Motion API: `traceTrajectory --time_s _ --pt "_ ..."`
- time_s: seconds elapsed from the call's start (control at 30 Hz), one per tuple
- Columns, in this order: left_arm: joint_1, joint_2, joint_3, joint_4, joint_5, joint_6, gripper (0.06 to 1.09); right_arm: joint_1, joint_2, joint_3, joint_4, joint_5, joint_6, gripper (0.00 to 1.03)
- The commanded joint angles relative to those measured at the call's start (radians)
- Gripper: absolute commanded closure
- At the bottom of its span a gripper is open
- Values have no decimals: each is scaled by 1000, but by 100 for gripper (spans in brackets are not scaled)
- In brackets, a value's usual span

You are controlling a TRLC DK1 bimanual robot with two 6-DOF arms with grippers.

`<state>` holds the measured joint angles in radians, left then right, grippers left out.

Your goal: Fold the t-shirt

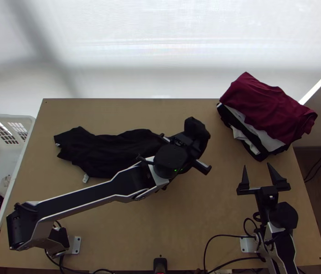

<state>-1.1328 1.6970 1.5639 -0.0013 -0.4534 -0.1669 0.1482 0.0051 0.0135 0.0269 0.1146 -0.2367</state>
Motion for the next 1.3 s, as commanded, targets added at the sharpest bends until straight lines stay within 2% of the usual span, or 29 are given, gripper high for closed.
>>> traceTrajectory --time_s 0.0,0.03,0.27,0.37,0.47,0.67,0.8,1.03,1.27 --pt "-12 4 59 70 16 -17 36 -6 -7 -7 -16 -1 4 4" --pt "-12 4 74 66 45 -17 8 -6 -7 -7 -16 -1 4 4" --pt "59 -94 114 46 56 -43 10 -6 -7 -7 -16 -1 4 4" --pt "134 -149 116 -11 70 -40 10 -6 -7 -7 -16 -1 4 4" --pt "246 -191 137 -163 145 -40 10 -6 -7 -7 -16 -1 4 4" --pt "499 -206 231 -614 203 -40 11 -6 -7 -7 -16 -1 4 4" --pt "671 -206 242 -868 321 -52 11 -6 -7 -7 -16 -1 4 4" --pt "904 -198 113 -994 335 -45 11 -6 -7 -7 -16 -1 4 4" --pt "1119 -125 27 -1088 437 -31 11 -6 -7 -7 -16 -1 4 4"
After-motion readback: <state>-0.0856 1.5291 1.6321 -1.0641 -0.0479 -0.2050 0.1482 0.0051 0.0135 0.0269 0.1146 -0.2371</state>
